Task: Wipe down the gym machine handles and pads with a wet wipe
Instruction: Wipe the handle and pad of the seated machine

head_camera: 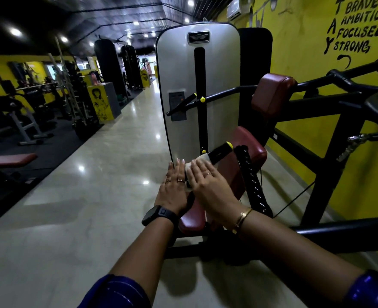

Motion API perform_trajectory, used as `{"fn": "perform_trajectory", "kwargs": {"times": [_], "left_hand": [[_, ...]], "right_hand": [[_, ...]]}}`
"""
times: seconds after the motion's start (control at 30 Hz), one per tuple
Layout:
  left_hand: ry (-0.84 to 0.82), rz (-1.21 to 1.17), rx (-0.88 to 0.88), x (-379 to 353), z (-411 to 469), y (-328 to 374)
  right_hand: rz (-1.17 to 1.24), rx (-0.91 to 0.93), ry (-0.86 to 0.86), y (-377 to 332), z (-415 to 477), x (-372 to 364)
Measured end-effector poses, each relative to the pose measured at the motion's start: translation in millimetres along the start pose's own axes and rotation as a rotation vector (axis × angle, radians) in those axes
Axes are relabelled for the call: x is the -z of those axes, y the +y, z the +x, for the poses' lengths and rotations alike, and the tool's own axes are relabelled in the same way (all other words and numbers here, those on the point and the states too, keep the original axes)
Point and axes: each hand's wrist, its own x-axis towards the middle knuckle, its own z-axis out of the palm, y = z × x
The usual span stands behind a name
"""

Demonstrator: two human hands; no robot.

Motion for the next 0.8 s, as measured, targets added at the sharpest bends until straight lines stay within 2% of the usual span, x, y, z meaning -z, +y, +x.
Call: {"fn": "perform_trajectory", "kwargs": {"times": [0.07,0.13,0.3,0.43,0.67,0.8], "left_hand": [[-0.004,0.015,-0.007,-0.4,-0.2,-0.6],[0.015,-0.024,-0.005,-1.7,0.9,-2.1],[0.045,-0.021,-0.002,-7.2,3.5,-3.8],[0.071,0.001,-0.031,-7.6,2.8,-3.5],[0.117,-0.101,-0.106,-8.4,1.2,-3.4],[0.127,-0.113,-0.114,-8.0,1.8,-3.7]], "right_hand": [[0.034,0.038,-0.006,4.8,7.5,-1.5],[0.050,-0.002,-0.049,19.7,15.4,-2.0],[0.093,-0.251,-0.090,53.8,21.0,-2.6],[0.211,-0.419,0.017,53.7,17.4,-0.5],[0.497,-0.357,-0.032,63.5,24.4,6.7],[0.674,-0.494,0.059,67.6,29.1,7.0]]}}
